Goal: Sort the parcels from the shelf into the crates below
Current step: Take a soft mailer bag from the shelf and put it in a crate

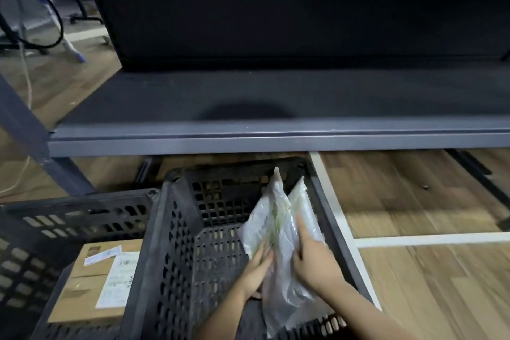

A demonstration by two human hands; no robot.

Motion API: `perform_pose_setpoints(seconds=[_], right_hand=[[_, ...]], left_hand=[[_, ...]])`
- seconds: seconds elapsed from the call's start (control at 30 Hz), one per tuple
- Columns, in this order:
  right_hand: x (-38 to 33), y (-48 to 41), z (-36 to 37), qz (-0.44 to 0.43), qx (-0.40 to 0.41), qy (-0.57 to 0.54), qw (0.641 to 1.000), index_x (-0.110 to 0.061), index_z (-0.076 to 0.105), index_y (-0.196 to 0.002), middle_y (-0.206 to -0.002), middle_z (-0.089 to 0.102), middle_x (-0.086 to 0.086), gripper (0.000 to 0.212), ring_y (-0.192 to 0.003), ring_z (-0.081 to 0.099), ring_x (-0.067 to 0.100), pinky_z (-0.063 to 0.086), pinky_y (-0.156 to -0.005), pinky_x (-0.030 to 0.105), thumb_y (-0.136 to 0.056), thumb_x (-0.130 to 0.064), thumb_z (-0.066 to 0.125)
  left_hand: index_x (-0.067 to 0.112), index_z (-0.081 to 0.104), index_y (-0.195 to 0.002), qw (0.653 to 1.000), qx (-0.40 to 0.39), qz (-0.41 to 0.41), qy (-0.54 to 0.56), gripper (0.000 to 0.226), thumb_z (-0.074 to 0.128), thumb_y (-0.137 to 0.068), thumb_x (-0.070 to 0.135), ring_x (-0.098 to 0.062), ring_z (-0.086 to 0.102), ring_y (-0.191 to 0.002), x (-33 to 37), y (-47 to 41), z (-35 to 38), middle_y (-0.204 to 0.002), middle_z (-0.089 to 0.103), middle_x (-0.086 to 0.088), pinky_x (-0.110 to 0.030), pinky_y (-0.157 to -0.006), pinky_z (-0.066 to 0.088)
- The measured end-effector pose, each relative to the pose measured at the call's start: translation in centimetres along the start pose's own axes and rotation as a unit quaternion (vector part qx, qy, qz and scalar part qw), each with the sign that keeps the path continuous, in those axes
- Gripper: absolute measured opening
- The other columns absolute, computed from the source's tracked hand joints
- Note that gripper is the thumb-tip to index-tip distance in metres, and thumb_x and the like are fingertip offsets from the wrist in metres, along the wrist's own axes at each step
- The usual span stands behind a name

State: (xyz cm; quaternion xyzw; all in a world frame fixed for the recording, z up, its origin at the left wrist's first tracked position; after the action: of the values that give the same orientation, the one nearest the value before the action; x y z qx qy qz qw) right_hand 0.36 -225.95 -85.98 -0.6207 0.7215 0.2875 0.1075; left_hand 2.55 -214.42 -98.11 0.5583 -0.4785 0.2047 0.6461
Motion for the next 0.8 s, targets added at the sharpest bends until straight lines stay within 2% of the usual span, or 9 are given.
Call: perform_pose_setpoints(seconds=[0.1, 0.17, 0.23, 0.27, 0.33, 0.4, 0.47, 0.57, 0.8], right_hand=[[0.0, 0.6, -0.6, -0.021, -0.006, 0.058, 0.998, -0.03, -0.024, -0.146, -0.06, 0.041, -0.001, 0.089, -0.056, 0.045, 0.017, 0.03, -0.048, 0.026, -0.088, 0.0, 0.037], [-0.1, 1.1, -0.9, 0.009, -0.007, 0.09, 0.996, -0.025, -0.022, -0.147, -0.082, 0.053, 0.003, 0.092, -0.065, 0.051, 0.02, 0.036, -0.051, 0.026, -0.088, 0.002, 0.042], [-0.5, 1.1, -1.2, -0.046, 0.079, 0.228, 0.969, -0.01, 0.002, -0.15, -0.113, 0.055, 0.014, 0.1, -0.08, 0.06, 0.026, 0.047, -0.062, 0.03, -0.075, -0.003, 0.067], [-1.1, 1.1, -1.1, -0.091, 0.103, 0.286, 0.948, -0.004, 0.023, -0.145, -0.114, 0.059, 0.019, 0.103, -0.087, 0.064, 0.03, 0.051, -0.07, 0.033, -0.06, -0.008, 0.081], [-1.9, 1.3, -0.6, -0.153, 0.091, 0.409, 0.895, -0.006, 0.049, -0.134, -0.129, 0.058, 0.02, 0.086, -0.116, 0.056, 0.041, 0.042, -0.102, 0.045, -0.058, -0.022, 0.084], [-1.0, 1.5, -0.4, -0.163, 0.038, 0.491, 0.855, -0.009, 0.038, -0.143, -0.156, 0.018, 0.018, 0.062, -0.144, 0.012, 0.044, 0.0, -0.118, 0.054, -0.088, -0.031, 0.056], [0.6, 1.4, -0.4, -0.122, -0.019, 0.554, 0.824, -0.008, 0.015, -0.151, -0.158, -0.011, 0.015, 0.061, -0.144, -0.016, 0.04, -0.024, -0.107, 0.054, -0.099, -0.033, 0.033], [1.3, 1.5, 0.4, -0.098, -0.05, 0.591, 0.799, -0.008, 0.003, -0.151, -0.157, -0.016, 0.017, 0.068, -0.142, -0.022, 0.04, -0.025, -0.106, 0.056, -0.098, -0.043, 0.028], [-1.2, 1.6, -2.5, -0.142, -0.047, 0.503, 0.851, -0.008, 0.004, -0.151, -0.16, -0.005, 0.013, 0.061, -0.146, -0.016, 0.035, -0.022, -0.109, 0.049, -0.1, -0.029, 0.031]], left_hand=[[0.016, 0.022, -0.148, 0.998, 0.019, 0.039, -0.04, 0.047, 0.033, -0.103, 0.02, -0.01, 0.034, -0.136, 1.3, -1.0, 2.0, -0.146, 0.036, 0.006, -0.019, -0.104, 0.033], [0.011, 0.033, -0.145, 0.995, 0.047, 0.048, -0.079, 0.043, 0.036, -0.102, 0.016, -0.014, 0.045, -0.128, 1.7, -1.2, 2.1, -0.141, 0.045, 0.0, -0.017, -0.098, 0.037], [0.016, 0.04, -0.142, 0.988, 0.073, 0.071, -0.12, 0.043, 0.044, -0.099, 0.017, -0.021, 0.057, -0.118, 2.6, -0.6, 1.6, -0.134, 0.057, -0.007, -0.024, -0.092, 0.044], [0.018, 0.042, -0.141, 0.984, 0.084, 0.088, -0.128, 0.043, 0.046, -0.098, 0.015, -0.021, 0.06, -0.114, 3.2, -0.4, 1.3, -0.128, 0.061, -0.008, -0.022, -0.088, 0.046], [0.017, 0.042, -0.14, 0.981, 0.089, 0.12, -0.12, 0.046, 0.049, -0.095, 0.008, -0.013, 0.057, -0.113, 4.2, 0.3, 1.2, -0.123, 0.061, -0.001, -0.005, -0.081, 0.042], [0.009, 0.028, -0.146, 0.988, 0.032, 0.125, -0.085, 0.058, 0.05, -0.094, -0.001, -0.011, 0.045, -0.127, 4.1, 0.6, 1.7, -0.135, 0.048, 0.0, -0.003, -0.092, 0.038], [0.007, 0.012, -0.149, 0.986, -0.039, 0.114, -0.114, 0.071, 0.054, -0.092, -0.001, -0.013, 0.028, -0.141, 3.2, 1.1, 2.6, -0.153, 0.023, -0.001, -0.018, -0.112, 0.03], [0.01, 0.011, -0.15, 0.974, -0.04, 0.092, -0.201, 0.08, 0.063, -0.089, 0.01, -0.013, 0.02, -0.145, 2.7, 1.3, 2.5, -0.158, 0.015, -0.005, -0.019, -0.116, 0.016], [0.034, 0.018, -0.149, 0.923, 0.002, 0.049, -0.381, 0.08, 0.067, -0.086, 0.029, -0.02, 0.04, -0.137, 8.9, 3.6, -1.5, -0.152, 0.037, -0.004, -0.027, -0.109, 0.035]])
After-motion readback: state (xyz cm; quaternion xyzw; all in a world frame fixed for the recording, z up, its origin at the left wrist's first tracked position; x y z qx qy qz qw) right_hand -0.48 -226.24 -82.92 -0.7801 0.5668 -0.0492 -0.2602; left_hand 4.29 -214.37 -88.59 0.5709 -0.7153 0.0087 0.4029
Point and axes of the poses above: each hand's wrist, its own y-axis away from the middle knuckle, its own z-axis out of the palm, x = y × z, the point moved 6 cm from there along -y, towards the middle knuckle
